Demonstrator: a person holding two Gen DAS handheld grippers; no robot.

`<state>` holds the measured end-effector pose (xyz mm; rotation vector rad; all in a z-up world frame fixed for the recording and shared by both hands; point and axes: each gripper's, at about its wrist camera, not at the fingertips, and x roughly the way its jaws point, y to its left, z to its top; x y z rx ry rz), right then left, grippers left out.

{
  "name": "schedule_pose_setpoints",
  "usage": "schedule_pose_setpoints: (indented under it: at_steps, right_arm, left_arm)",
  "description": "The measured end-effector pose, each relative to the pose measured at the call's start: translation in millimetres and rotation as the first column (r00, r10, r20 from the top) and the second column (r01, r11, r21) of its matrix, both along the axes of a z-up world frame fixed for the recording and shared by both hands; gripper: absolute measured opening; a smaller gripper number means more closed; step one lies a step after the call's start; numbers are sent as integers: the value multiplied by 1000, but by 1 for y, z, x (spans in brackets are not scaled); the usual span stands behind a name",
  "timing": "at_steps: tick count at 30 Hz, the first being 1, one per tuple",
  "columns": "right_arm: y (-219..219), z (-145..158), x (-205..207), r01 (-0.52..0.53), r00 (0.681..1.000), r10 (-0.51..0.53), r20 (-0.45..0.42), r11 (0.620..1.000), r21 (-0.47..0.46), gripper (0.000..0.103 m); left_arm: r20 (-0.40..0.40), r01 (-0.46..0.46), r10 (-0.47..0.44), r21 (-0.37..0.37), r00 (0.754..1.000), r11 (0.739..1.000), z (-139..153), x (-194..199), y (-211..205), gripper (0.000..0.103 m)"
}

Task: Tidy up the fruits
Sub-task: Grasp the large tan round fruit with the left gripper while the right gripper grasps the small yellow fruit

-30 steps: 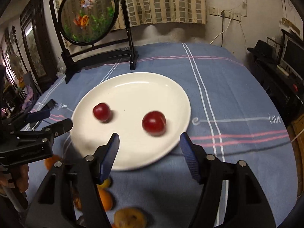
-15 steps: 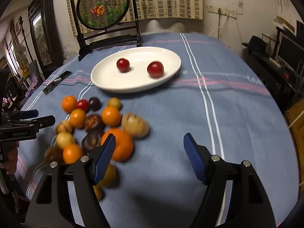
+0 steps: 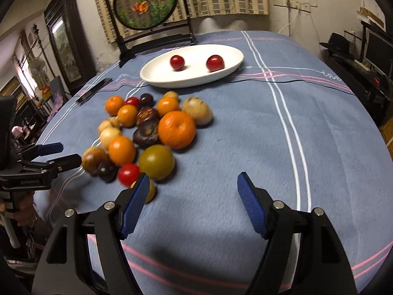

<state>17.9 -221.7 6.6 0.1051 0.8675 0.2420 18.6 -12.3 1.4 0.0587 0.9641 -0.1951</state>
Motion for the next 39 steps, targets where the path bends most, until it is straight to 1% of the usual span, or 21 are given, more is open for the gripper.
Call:
schedule_pose_setpoints:
  at_steps: [4, 6, 10, 11, 15, 16, 17, 19, 20, 22, 24, 25, 31, 33, 34, 36, 39]
  right_arm:
    - [8, -2, -6, -64, 998, 64, -9, 998, 11, 74]
    - [16, -3, -7, -87, 996, 86, -13, 996, -19, 74]
    - [32, -5, -7, -131, 991, 130, -14, 988, -76, 74]
    - [36, -6, -7, -141, 990, 140, -14, 986, -85, 70]
    - [49, -12, -4, -168, 986, 165, -36, 979, -119, 61]
    - [53, -14, -3, -178, 984, 174, -43, 976, -126, 56]
    - [56, -15, -2, -188, 982, 183, -48, 974, -130, 48]
    - [63, -19, 0, -201, 979, 193, -65, 969, -142, 44]
    - [67, -21, 2, -204, 978, 195, -74, 967, -152, 40]
    - [71, -22, 4, -198, 979, 188, -73, 966, -165, 39]
    - [73, -24, 5, -192, 981, 182, -69, 967, -168, 34]
    - [73, -24, 6, -188, 982, 179, -67, 967, -170, 29]
    - [63, -21, 3, -179, 983, 173, -56, 975, -135, 28]
    - [58, -19, 0, -174, 984, 169, -51, 977, -126, 28]
    - [56, -19, -1, -171, 985, 166, -49, 978, -123, 28]
    - [51, -17, -2, -163, 986, 159, -43, 979, -120, 28]
    - [44, -15, -4, -155, 988, 152, -34, 981, -114, 28]
  left_arm:
    - [-1, 17, -17, -10, 1000, 1000, -2, -5, 0, 94]
    - [7, 26, -26, -8, 1000, 1000, -2, -7, -2, 94]
    - [-1, 42, -42, 32, 999, 999, -8, -9, -8, 95]
    - [-5, 43, -43, 40, 999, 998, -10, -9, -10, 95]
    - [-8, 56, -56, 52, 998, 997, -13, -10, -12, 95]
    - [-4, 61, -61, 48, 998, 997, -13, -11, -12, 95]
    - [-1, 65, -65, 41, 998, 997, -13, -12, -12, 95]
    - [8, 69, -69, 19, 998, 997, -11, -14, -11, 98]
    - [16, 69, -69, 4, 997, 998, -10, -15, -10, 100]
    - [30, 71, -71, -17, 997, 997, -9, -17, -9, 100]
    - [45, 69, -68, -25, 997, 997, -7, -18, -9, 101]
    - [49, 65, -64, -22, 997, 998, -6, -19, -10, 101]
    - [69, 84, -84, -5, 994, 996, -7, -21, -14, 101]
    - [73, 88, -89, 20, 993, 996, -10, -20, -16, 101]
    - [68, 83, -86, 48, 994, 995, -13, -18, -18, 101]
    - [50, 75, -80, 90, 996, 993, -19, -15, -19, 101]
    - [24, 66, -69, 124, 997, 990, -26, -11, -18, 98]
